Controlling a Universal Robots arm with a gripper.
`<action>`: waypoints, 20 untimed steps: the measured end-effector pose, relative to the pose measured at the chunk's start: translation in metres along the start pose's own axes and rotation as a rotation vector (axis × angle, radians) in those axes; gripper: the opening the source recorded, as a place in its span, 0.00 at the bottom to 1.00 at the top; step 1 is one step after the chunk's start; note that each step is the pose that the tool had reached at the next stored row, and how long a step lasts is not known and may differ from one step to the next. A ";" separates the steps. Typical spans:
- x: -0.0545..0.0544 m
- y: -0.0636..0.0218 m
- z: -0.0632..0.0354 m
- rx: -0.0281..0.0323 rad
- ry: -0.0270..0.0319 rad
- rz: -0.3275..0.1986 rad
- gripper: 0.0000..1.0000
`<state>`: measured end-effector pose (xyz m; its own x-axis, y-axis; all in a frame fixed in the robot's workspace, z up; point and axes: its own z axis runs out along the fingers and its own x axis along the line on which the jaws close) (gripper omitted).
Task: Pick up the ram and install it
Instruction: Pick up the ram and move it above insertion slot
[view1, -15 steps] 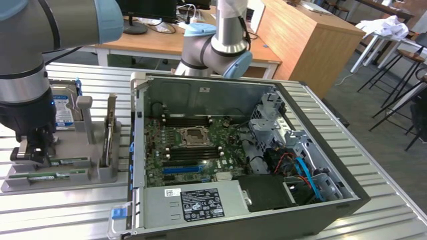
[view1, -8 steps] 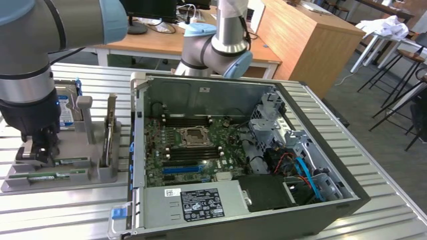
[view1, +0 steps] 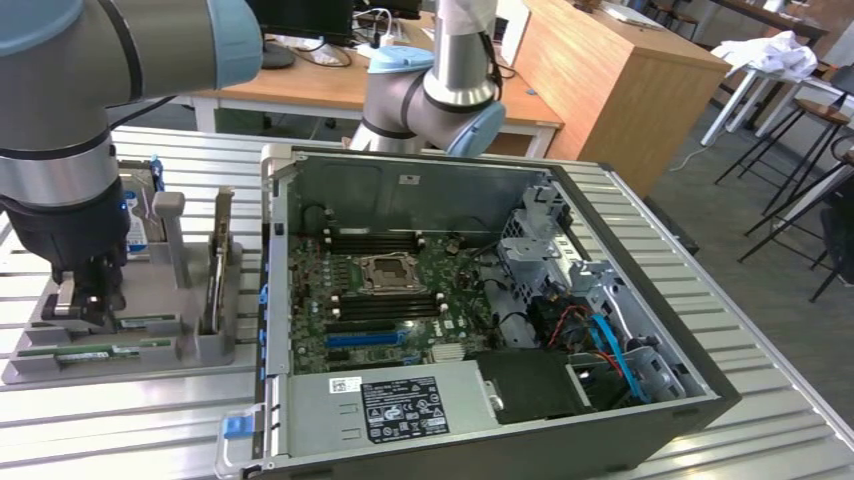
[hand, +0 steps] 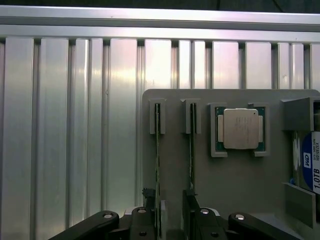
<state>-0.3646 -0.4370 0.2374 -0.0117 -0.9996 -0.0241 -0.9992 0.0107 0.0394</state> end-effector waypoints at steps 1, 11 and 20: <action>0.000 0.0000 0.0000 0.0000 0.0000 0.000 0.36; 0.003 -0.0002 -0.0001 0.0000 0.0000 0.000 0.36; 0.004 -0.0002 0.0010 0.0001 -0.0001 0.000 0.36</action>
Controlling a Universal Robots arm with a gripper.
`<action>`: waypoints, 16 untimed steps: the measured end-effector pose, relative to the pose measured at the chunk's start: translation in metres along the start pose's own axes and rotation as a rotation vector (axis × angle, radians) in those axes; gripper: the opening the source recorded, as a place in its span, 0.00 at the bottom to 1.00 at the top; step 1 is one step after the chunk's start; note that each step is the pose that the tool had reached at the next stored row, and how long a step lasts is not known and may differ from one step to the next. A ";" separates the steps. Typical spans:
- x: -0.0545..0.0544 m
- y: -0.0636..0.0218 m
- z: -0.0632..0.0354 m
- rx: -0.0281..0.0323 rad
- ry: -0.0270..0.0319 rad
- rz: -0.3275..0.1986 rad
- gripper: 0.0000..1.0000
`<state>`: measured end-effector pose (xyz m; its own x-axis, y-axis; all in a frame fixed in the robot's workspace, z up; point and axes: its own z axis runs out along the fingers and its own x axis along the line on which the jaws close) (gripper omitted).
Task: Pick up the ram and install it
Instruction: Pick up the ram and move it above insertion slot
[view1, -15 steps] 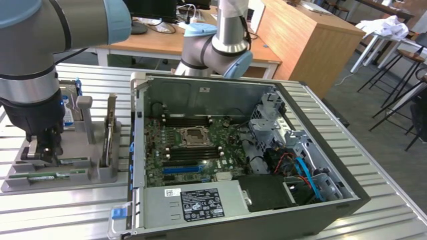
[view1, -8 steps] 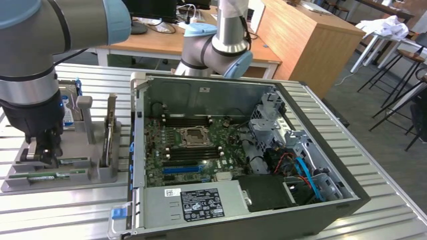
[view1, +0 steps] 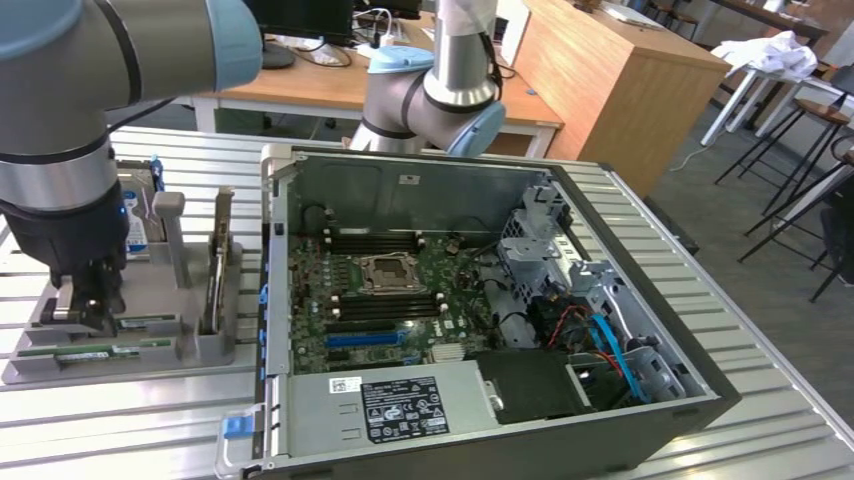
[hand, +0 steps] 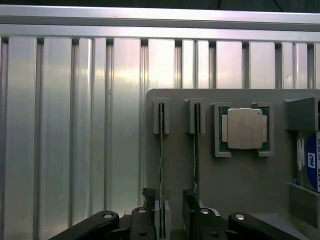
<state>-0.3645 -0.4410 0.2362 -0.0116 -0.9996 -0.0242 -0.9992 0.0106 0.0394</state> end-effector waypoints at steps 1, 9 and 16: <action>0.000 -0.0001 0.0008 -0.0001 0.0001 0.000 0.36; 0.000 -0.0004 0.0093 -0.0001 0.0001 0.000 0.36; 0.000 -0.0006 0.0149 -0.0002 0.0002 0.000 0.36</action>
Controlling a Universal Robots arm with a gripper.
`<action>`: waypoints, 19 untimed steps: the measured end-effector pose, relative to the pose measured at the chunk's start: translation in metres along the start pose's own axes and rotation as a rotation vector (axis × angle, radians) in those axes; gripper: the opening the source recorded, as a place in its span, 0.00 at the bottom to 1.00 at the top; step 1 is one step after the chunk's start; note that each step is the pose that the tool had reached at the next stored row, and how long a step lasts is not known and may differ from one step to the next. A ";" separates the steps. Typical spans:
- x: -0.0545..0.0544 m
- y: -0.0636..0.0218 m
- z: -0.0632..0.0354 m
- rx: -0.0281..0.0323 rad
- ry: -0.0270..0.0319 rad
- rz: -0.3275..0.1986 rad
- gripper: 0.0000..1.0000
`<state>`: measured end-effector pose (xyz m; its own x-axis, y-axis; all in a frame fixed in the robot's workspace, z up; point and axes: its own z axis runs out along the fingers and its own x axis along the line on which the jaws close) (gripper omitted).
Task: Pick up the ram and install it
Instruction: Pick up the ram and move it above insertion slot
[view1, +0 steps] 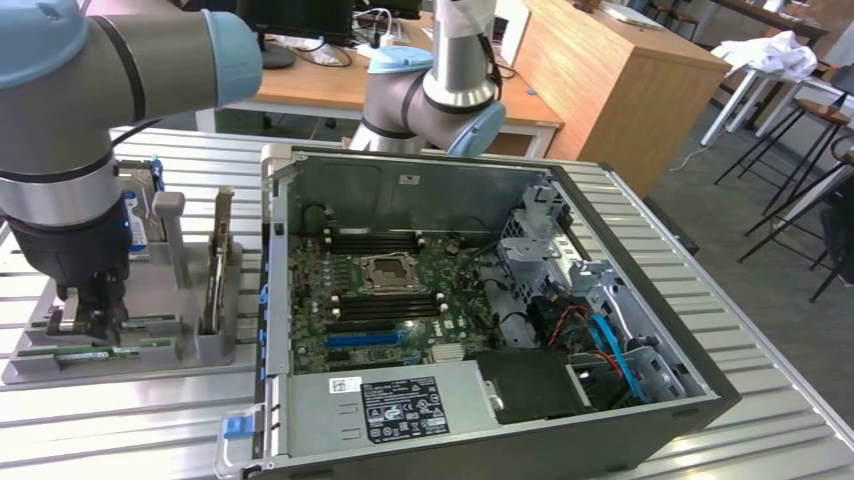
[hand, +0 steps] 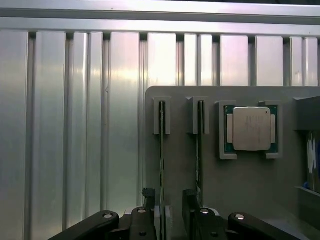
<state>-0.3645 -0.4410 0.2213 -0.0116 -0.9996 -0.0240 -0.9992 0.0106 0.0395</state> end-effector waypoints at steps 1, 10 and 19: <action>0.000 0.0000 0.0006 0.0000 0.0000 0.000 0.36; 0.000 -0.0002 0.0065 0.0000 -0.0001 0.000 0.36; 0.001 -0.0004 0.0089 0.0000 -0.0001 0.000 0.36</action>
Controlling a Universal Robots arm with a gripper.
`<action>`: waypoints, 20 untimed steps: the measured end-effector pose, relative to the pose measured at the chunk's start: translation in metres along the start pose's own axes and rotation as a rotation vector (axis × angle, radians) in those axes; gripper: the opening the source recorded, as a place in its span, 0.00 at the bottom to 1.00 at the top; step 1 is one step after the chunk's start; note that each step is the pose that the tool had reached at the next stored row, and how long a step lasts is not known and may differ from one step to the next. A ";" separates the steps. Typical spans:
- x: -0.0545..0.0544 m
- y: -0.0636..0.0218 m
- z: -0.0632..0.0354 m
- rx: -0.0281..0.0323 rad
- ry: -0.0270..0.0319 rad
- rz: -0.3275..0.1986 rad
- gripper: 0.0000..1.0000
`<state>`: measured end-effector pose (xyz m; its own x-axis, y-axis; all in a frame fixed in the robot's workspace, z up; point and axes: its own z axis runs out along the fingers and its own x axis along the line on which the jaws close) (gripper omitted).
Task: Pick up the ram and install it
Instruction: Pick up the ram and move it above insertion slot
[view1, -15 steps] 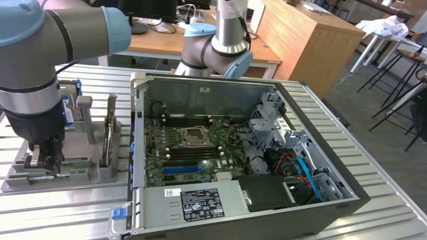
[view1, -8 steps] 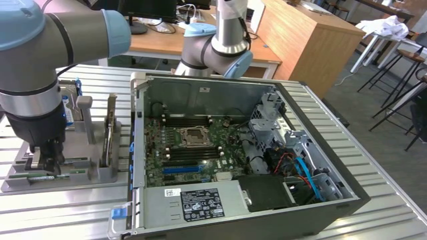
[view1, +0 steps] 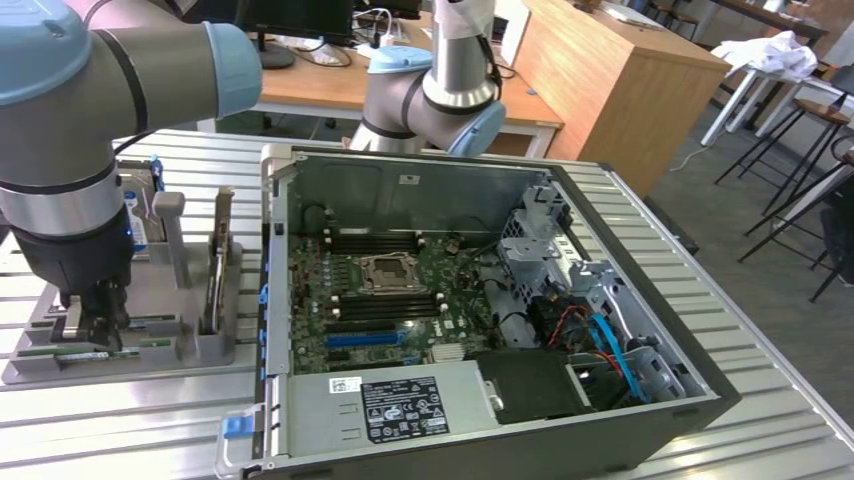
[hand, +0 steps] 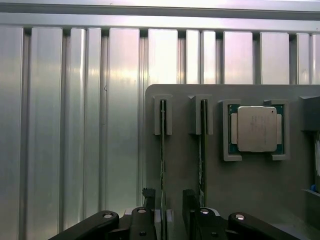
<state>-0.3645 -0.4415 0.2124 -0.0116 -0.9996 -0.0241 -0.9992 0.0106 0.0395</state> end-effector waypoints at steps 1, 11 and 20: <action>0.000 0.0000 0.0001 0.0000 0.0000 0.000 0.36; 0.000 -0.0004 0.0009 0.0001 0.0001 -0.008 0.36; 0.000 -0.0033 0.0012 -0.0001 0.0002 -0.008 0.36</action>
<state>-0.3612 -0.4414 0.2111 -0.0038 -0.9997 -0.0242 -0.9992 0.0029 0.0394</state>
